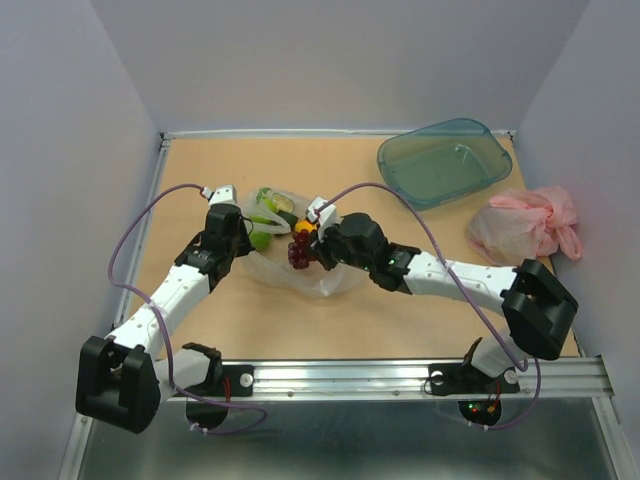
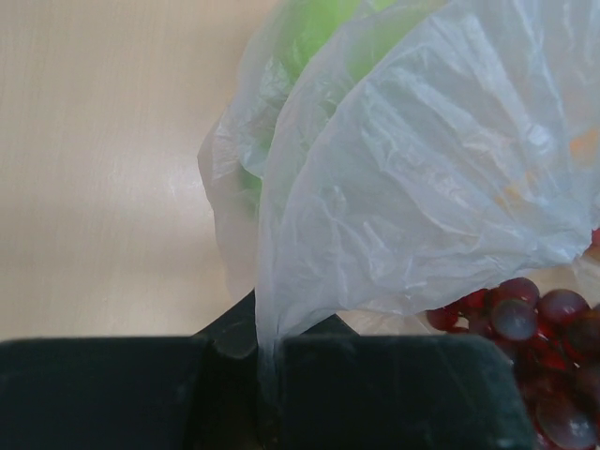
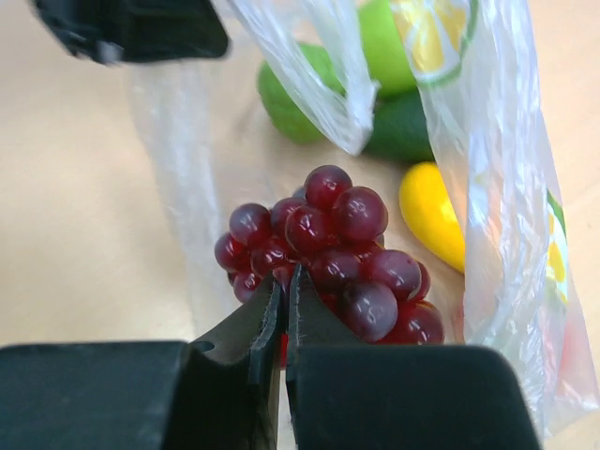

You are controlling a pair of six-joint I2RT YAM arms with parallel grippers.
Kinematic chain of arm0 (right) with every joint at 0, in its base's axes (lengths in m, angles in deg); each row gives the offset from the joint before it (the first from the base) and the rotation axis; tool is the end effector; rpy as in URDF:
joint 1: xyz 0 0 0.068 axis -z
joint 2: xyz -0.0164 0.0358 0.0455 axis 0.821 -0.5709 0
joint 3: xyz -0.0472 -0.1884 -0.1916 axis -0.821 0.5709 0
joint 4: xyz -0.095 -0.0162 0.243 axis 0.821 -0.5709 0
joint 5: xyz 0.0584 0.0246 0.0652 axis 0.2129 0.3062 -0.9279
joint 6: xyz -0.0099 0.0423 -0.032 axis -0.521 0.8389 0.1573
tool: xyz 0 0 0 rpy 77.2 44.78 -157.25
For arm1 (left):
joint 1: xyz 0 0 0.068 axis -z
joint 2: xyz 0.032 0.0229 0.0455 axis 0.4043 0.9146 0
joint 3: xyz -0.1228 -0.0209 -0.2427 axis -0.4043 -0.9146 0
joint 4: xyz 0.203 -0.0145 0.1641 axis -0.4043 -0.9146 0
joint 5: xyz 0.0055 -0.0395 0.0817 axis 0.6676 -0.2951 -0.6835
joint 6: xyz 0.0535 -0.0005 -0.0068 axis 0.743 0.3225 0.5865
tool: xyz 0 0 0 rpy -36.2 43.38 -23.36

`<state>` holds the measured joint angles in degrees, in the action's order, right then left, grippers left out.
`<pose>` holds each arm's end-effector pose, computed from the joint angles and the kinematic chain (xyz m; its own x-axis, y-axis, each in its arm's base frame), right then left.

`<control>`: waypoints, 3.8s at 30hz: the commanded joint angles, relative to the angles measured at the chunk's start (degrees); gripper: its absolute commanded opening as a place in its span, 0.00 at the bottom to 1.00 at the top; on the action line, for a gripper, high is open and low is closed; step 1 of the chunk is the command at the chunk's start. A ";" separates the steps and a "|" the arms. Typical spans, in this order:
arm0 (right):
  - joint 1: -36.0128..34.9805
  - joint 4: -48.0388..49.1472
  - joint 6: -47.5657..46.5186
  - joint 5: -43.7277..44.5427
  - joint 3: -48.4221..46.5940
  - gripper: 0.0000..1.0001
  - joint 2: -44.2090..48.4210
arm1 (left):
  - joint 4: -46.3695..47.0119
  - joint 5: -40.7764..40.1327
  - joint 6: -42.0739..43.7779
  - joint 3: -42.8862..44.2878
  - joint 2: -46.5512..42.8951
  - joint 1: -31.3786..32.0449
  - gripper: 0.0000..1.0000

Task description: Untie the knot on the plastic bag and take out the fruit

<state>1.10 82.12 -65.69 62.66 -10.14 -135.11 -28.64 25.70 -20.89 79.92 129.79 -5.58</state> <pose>0.2063 0.2872 0.2543 -0.1928 -0.3009 -0.9340 -0.8362 0.5485 -0.0041 0.2316 -0.0694 0.2508 -0.5210 -0.1894 -0.8323 -0.0279 0.9783 -0.2051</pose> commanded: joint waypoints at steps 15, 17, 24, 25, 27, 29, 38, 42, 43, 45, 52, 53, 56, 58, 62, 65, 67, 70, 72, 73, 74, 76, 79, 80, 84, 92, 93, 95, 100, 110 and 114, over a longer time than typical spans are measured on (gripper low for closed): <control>-0.06 0.94 3.46 -14.13 -10.02 0.00 14.39 | 0.05 -1.39 0.14 2.38 -0.82 -0.16 0.00; -0.05 -1.43 1.79 -7.39 -13.08 0.00 14.57 | 0.05 -1.39 0.23 2.38 -0.91 -0.16 0.00; 0.47 -5.48 -7.61 20.65 -22.40 0.00 12.20 | -0.03 -1.56 0.14 2.20 -1.61 -0.16 0.00; 0.56 -5.40 -8.66 24.68 -23.10 0.00 11.76 | -0.03 -1.48 0.23 2.20 -1.52 -0.24 0.00; 1.96 -5.40 -10.07 28.13 -25.56 0.00 10.97 | -0.12 -1.39 0.23 2.29 -1.61 -0.24 0.00; 5.89 -5.40 -9.73 29.73 -26.97 0.00 10.00 | -0.03 -1.21 0.32 2.29 -1.52 -0.16 0.00; 25.15 -5.31 -1.03 25.77 -28.47 0.00 7.55 | 0.14 -0.68 0.41 2.29 -1.79 -0.16 0.00; 34.56 -4.61 0.72 25.69 -28.21 0.01 2.98 | 0.05 -0.16 0.50 2.38 -1.79 -0.24 0.00; 35.88 -4.34 1.08 24.81 -28.30 0.01 1.84 | 0.05 0.02 0.58 2.38 -1.87 -0.24 0.00; 39.48 -3.47 2.56 24.37 -29.26 0.01 -2.38 | 0.14 0.11 0.67 2.38 -1.87 -0.24 0.00; 45.29 -2.32 5.30 13.50 -36.46 0.01 -16.34 | 0.14 0.37 0.94 2.46 -1.44 -0.24 0.00; 45.82 -2.32 5.39 11.81 -37.69 0.01 -17.76 | 0.14 0.28 1.02 2.55 -1.35 -0.33 0.00; 46.96 -2.23 5.83 6.90 -38.67 0.01 -22.06 | 0.14 0.20 1.11 2.46 -1.26 -0.33 0.00; 48.02 -2.14 5.65 5.47 -39.02 0.04 -24.44 | 0.14 0.20 1.29 2.55 -1.17 -0.42 0.00; 51.18 -2.23 5.65 12.30 -39.99 0.22 -29.28 | 0.05 0.11 1.46 2.46 -1.26 -0.42 0.00; 51.36 -2.41 3.72 15.84 -38.59 0.69 -28.15 | 0.14 0.37 1.55 2.46 -1.35 -0.42 0.00; 51.19 -2.49 3.98 14.44 -35.52 0.89 -24.82 | 0.14 0.63 1.46 2.55 -1.43 -0.42 0.00; 50.48 -2.84 3.99 15.48 -33.05 0.93 -20.24 | 0.14 0.72 1.46 2.55 -1.52 -0.51 0.00; 49.52 -3.89 3.02 14.88 -30.42 0.94 -16.39 | 0.14 0.81 1.46 2.55 -1.61 -0.51 0.00; 48.21 -4.34 2.67 14.61 -29.28 0.95 -15.06 | 0.23 0.81 1.55 2.55 -1.79 -0.51 0.00; 47.41 -4.60 2.23 14.52 -28.13 0.95 -13.39 | 0.23 0.81 1.46 2.55 -1.87 -0.51 0.00; 45.22 -5.30 1.78 13.91 -25.76 0.95 -10.40 | 0.23 0.81 1.46 2.55 -2.05 -0.51 0.00; 39.86 -6.10 -0.67 13.29 -20.93 0.96 -4.34 | 0.32 0.64 1.46 2.55 -2.40 -0.59 0.00; 37.15 -7.23 -0.68 12.86 -19.00 0.96 -2.06 | 0.32 0.55 1.46 2.55 -2.58 -0.60 0.00; 28.81 -8.47 -0.76 14.43 -13.63 0.98 4.52 | 0.23 0.37 1.46 2.38 -3.19 -0.60 0.00; 3.16 -10.93 -0.85 21.80 -10.36 0.99 11.93 | 0.32 0.28 1.37 2.38 -3.63 -0.60 0.00; 0.41 -11.02 -0.85 22.77 -10.89 0.99 11.33 | 0.32 0.20 1.37 2.38 -3.63 -0.60 0.00; -4.08 -11.37 -1.11 24.70 -12.03 0.98 9.75 | 0.23 0.02 1.37 2.38 -3.63 -0.60 0.00; -12.45 -11.81 -0.94 26.03 -15.72 0.94 2.72 | 0.14 0.11 1.37 2.29 -3.81 -0.68 0.00; -9.82 -11.72 3.87 36.94 -19.59 0.92 -12.32 | 0.32 1.07 1.02 2.02 -4.51 -0.60 0.00; -6.05 -11.64 10.38 39.12 -20.56 0.92 -14.78 | 0.49 1.60 0.85 1.94 -4.86 -0.60 0.00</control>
<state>-8.69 68.72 -62.48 96.71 -25.66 -149.82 -29.08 26.67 -20.41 79.92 126.64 -5.96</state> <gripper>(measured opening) 0.917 0.080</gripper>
